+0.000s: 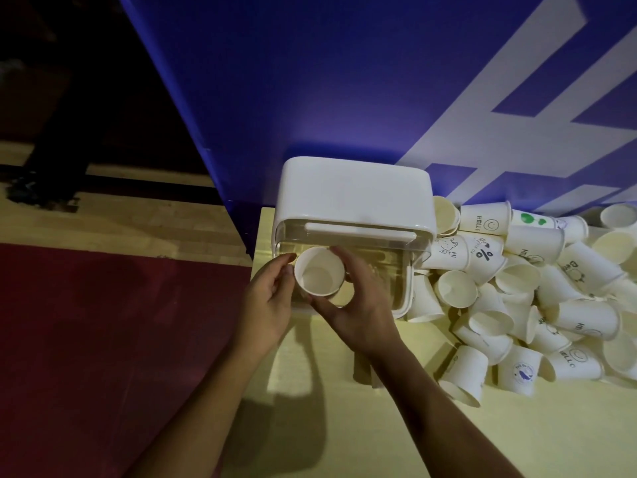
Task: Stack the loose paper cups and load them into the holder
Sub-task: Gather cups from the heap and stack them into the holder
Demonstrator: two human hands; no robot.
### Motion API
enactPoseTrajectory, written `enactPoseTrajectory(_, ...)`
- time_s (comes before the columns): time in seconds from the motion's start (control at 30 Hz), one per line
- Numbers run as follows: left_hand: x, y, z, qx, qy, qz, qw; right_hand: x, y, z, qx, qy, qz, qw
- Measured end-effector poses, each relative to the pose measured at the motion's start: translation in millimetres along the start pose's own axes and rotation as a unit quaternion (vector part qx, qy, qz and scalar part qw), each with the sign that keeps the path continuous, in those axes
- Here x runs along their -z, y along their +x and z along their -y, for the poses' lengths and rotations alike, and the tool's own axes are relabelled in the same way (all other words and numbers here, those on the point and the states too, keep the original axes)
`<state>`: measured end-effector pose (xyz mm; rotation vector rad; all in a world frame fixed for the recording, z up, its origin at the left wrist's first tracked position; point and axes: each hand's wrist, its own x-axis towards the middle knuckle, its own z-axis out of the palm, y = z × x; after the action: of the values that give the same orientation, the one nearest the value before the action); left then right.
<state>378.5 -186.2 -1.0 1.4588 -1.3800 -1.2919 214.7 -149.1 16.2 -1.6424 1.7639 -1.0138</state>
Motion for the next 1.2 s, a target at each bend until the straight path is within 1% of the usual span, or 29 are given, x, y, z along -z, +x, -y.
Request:
enactPoseTrajectory(0.2, -6, 1, 3, 0.002, -0.006, 0.008, 1.000, -9, 1, -12, -0.011, -0.008, 0.001, 1.000)
enactPoseTrajectory(0.33, -8, 4, 18, 0.014, 0.026, 0.026, 0.999, -15, 0, -20, -0.027, -0.019, 0.027, 0.999)
enactPoseTrajectory(0.43, -10, 6, 25, 0.023, 0.049, 0.020, 0.998, -17, -2, -24, -0.032, -0.016, 0.051, 0.998)
enactPoseTrajectory(0.57, -11, 6, 28, 0.027, 0.057, 0.030, 0.998, -18, -4, -31, -0.068, 0.003, 0.070, 0.995)
enactPoseTrajectory(0.8, -10, 6, 30, 0.008, 0.086, 0.023, 0.996, -26, -1, -39, -0.110, 0.041, 0.071, 0.990)
enactPoseTrajectory(0.93, -6, 2, 30, 0.000, 0.092, 0.005, 0.996, -30, 2, -38, -0.112, 0.054, 0.085, 0.989)
enactPoseTrajectory(1.07, -7, 5, 31, -0.014, 0.106, 0.011, 0.994, -31, 1, -39, -0.119, 0.050, 0.088, 0.988)
enactPoseTrajectory(1.2, -4, 6, 32, -0.032, 0.150, 0.024, 0.988, -28, 1, -36, -0.112, 0.031, 0.094, 0.989)
